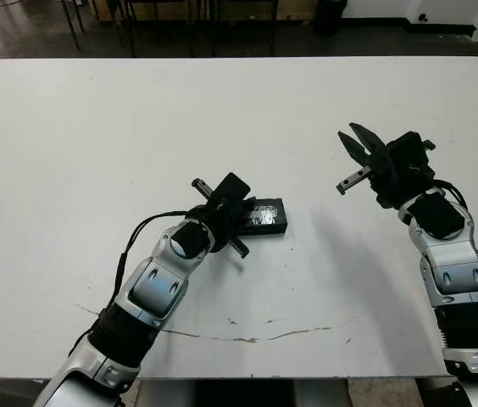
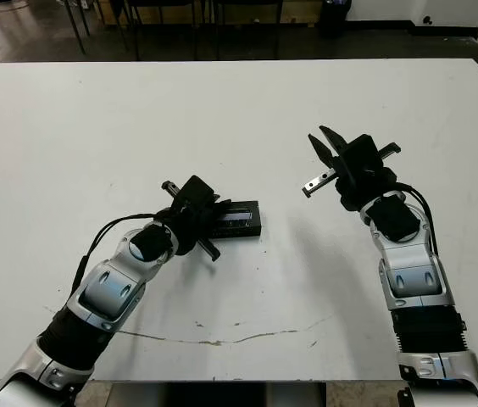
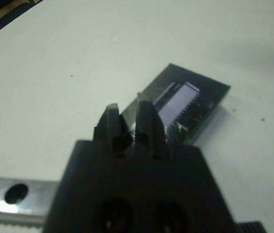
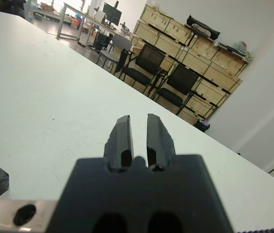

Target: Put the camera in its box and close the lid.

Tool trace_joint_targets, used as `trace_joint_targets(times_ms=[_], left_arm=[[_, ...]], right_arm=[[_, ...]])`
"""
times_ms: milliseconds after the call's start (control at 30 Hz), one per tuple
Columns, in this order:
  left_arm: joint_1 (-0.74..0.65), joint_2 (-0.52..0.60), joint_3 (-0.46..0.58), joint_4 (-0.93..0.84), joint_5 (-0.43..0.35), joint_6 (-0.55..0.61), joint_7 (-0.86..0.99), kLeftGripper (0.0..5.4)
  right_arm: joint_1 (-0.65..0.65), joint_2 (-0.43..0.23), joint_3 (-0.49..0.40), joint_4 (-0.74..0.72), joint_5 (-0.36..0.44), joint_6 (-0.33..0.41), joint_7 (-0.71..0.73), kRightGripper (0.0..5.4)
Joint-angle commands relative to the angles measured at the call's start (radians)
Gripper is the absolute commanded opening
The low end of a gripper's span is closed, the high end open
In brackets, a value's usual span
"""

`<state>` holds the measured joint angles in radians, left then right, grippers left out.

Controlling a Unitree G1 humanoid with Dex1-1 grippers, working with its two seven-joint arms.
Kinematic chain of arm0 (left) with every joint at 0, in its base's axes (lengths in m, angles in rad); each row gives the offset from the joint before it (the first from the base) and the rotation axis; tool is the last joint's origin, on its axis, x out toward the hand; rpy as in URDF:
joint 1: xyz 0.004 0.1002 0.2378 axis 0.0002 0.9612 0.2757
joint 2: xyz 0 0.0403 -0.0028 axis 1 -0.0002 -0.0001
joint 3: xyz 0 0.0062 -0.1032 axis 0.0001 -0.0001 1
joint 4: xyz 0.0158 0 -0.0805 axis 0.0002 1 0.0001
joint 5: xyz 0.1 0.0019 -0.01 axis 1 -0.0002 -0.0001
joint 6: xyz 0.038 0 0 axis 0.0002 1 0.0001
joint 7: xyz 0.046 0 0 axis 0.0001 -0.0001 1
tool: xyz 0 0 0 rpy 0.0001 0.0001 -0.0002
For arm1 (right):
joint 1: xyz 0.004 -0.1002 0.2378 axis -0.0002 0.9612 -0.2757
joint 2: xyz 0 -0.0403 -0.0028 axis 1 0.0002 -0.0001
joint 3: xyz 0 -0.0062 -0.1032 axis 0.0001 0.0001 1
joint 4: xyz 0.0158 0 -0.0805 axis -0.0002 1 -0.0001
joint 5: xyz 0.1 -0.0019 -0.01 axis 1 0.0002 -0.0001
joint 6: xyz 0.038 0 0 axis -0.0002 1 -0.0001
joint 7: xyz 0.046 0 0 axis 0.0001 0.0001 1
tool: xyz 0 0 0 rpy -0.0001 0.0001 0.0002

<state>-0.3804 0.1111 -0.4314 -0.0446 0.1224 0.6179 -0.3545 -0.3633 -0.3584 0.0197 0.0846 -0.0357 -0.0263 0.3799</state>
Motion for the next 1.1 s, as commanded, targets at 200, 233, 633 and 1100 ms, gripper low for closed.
trace_joint_targets(times_ms=[200, 233, 633, 1100], left_arm=[[0.056, 0.032, 0.083, -0.052, -0.102, 0.093, -0.084, 0.01], [0.054, 0.033, 0.112, -0.092, -0.121, 0.107, -0.084, 0.01], [0.006, -0.036, 0.517, -0.177, -0.316, -0.071, 0.087, 0.01], [0.065, -0.031, 0.634, 0.022, -0.250, -0.651, 0.265, 0.01]], right_arm=[[0.029, -0.008, 0.000, -0.015, 0.011, 0.019, 0.020, 0.00], [0.031, -0.008, -0.001, -0.018, 0.015, 0.020, 0.022, 0.00], [0.039, 0.017, -0.006, -0.048, 0.046, 0.028, 0.014, 0.00], [0.049, 0.121, -0.041, -0.029, 0.045, 0.006, -0.151, 0.00]])
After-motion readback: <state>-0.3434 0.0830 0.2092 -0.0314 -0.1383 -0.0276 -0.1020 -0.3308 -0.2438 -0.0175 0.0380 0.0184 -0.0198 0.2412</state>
